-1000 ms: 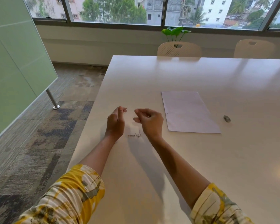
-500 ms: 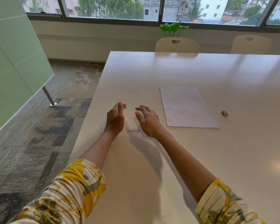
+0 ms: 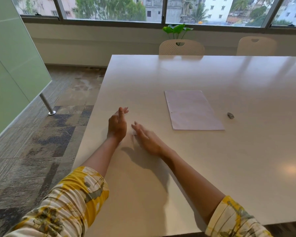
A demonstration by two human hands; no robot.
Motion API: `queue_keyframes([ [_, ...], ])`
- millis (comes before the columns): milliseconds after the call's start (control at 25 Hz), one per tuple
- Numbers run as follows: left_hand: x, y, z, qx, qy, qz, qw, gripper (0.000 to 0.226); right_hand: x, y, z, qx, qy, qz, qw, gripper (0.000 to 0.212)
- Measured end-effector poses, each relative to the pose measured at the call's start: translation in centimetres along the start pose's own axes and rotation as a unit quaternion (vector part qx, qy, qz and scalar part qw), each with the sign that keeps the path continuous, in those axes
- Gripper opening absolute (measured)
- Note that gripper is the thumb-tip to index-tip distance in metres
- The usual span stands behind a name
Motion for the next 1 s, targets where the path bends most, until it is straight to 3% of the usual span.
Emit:
queue_keyframes([
  [80,0.0,-0.4,-0.1,-0.007,0.007,0.000,1.000,0.055,3.8,-1.4,-0.3,-0.001,0.095,-0.166,0.981,0.042],
  [160,0.0,-0.8,-0.3,-0.019,0.019,0.007,1.000,0.055,7.0,-3.1,-1.3,-0.017,0.113,-0.311,0.944,0.020],
  [240,-0.2,-1.1,-0.4,-0.028,0.032,0.018,0.999,0.055,8.4,-4.1,-1.8,-0.023,0.140,-0.361,0.922,0.011],
  [320,-0.4,-1.3,-0.5,-0.033,0.046,0.031,0.998,0.057,8.1,-4.3,-1.7,-0.020,0.176,-0.333,0.926,0.010],
  [480,-0.6,-1.6,-0.5,-0.039,0.076,0.049,0.995,0.058,5.4,-4.2,-0.9,-0.036,0.053,-0.172,0.983,0.027],
  [600,-0.8,-1.6,-0.5,-0.033,0.069,0.055,0.996,0.058,7.3,-6.1,-2.6,-0.087,0.117,-0.236,0.961,0.028],
  [680,-0.8,-1.6,-0.4,-0.028,0.068,0.055,0.996,0.058,7.7,-7.5,-4.1,-0.139,0.017,-0.237,0.962,0.032],
  [800,-0.7,-1.5,-0.6,-0.036,0.083,0.052,0.995,0.057,5.5,-10.1,-6.6,-0.239,-0.237,-0.130,0.933,0.084],
  [880,-0.9,-1.5,-0.5,-0.033,0.085,0.060,0.994,0.057,4.1,-11.2,-7.3,-0.266,-0.274,-0.101,0.919,0.108],
  [1000,-1.1,-1.6,-0.5,-0.033,0.092,0.064,0.993,0.056,2.9,-10.2,-6.4,-0.258,-0.287,-0.082,0.919,0.118],
])
Point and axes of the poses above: each hand's wrist, its own y-axis towards the middle knuckle, its own x-axis out of the back of the hand, z = x × y, the point moved 9 cm from there along y, towards the middle knuckle, and after that the axes turned 10 degrees about -y, right-handed, at the moved point
